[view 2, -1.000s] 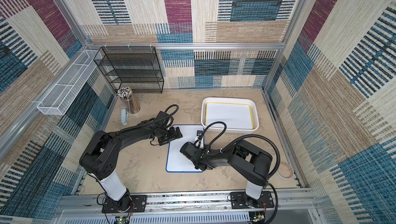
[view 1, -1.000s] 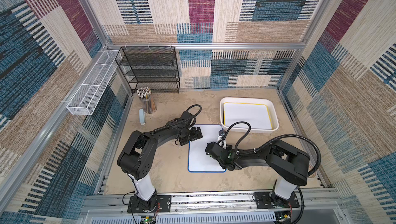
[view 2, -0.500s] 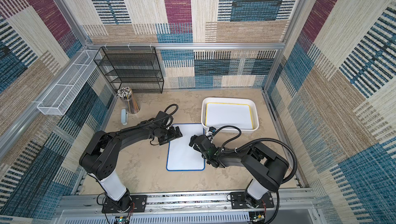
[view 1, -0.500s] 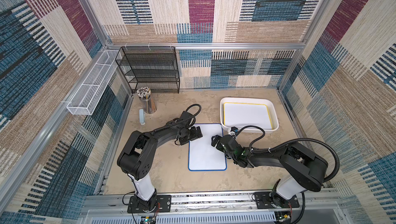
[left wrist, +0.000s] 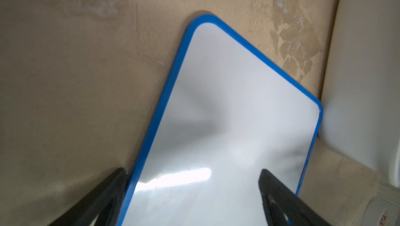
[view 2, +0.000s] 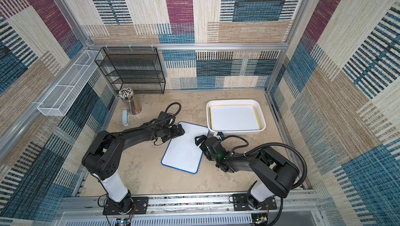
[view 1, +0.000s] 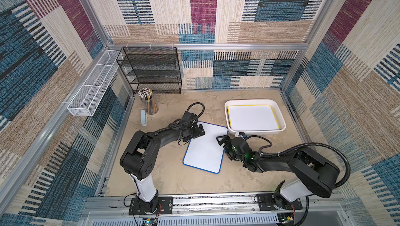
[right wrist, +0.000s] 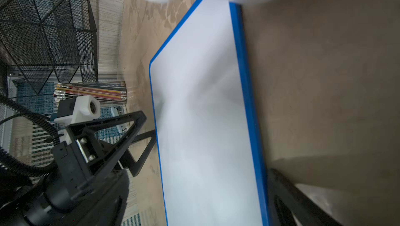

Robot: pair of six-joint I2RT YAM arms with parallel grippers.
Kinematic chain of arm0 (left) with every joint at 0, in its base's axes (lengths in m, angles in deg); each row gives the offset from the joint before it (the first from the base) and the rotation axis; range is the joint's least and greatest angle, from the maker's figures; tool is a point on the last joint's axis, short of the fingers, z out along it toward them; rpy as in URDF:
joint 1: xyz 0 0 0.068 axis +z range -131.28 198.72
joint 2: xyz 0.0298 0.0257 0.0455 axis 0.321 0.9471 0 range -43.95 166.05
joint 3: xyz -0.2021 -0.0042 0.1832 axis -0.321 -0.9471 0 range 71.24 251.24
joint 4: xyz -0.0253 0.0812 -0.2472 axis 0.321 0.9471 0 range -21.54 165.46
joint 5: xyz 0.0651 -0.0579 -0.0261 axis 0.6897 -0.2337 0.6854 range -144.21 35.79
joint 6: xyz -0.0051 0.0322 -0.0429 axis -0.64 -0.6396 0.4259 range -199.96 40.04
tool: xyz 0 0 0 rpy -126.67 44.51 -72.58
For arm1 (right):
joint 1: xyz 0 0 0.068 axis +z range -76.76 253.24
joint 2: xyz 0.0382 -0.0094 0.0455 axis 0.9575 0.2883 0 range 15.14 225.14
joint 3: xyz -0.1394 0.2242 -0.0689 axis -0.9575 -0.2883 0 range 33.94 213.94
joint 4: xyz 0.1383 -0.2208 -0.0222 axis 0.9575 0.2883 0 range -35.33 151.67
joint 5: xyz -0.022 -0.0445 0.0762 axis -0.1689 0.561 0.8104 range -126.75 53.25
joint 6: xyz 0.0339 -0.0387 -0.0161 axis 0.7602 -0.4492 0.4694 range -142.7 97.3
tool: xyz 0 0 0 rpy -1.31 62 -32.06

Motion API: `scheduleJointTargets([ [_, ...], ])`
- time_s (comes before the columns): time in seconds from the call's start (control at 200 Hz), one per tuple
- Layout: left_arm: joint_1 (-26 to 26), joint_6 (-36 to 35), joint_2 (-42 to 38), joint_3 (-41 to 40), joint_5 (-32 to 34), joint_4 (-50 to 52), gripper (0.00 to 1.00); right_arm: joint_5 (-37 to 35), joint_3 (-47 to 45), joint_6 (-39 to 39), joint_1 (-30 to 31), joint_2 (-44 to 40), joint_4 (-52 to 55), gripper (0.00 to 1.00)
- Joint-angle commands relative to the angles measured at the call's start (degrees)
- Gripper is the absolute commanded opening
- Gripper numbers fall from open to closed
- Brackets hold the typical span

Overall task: Put the whiteboard into the storage box
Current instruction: Pick up the whiteboard at the center of the board.

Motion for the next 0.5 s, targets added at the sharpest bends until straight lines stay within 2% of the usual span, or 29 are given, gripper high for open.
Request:
scheduleJointTargets([
  [0.0,-0.95,3.80,3.75,-2.51,-16.15,13.05,0.97,16.36,-1.21,8.97,-0.16,-0.73,-1.50,1.00],
  [0.266,-0.91,3.71,3.80,-2.45,-15.86,13.37,0.97,17.06,-4.55,12.61,-0.88,0.39,-8.58,1.00],
  [0.496,-0.86,3.51,3.57,-2.20,-15.35,13.83,0.97,15.12,-4.25,9.36,-0.81,-0.30,-8.92,1.00],
])
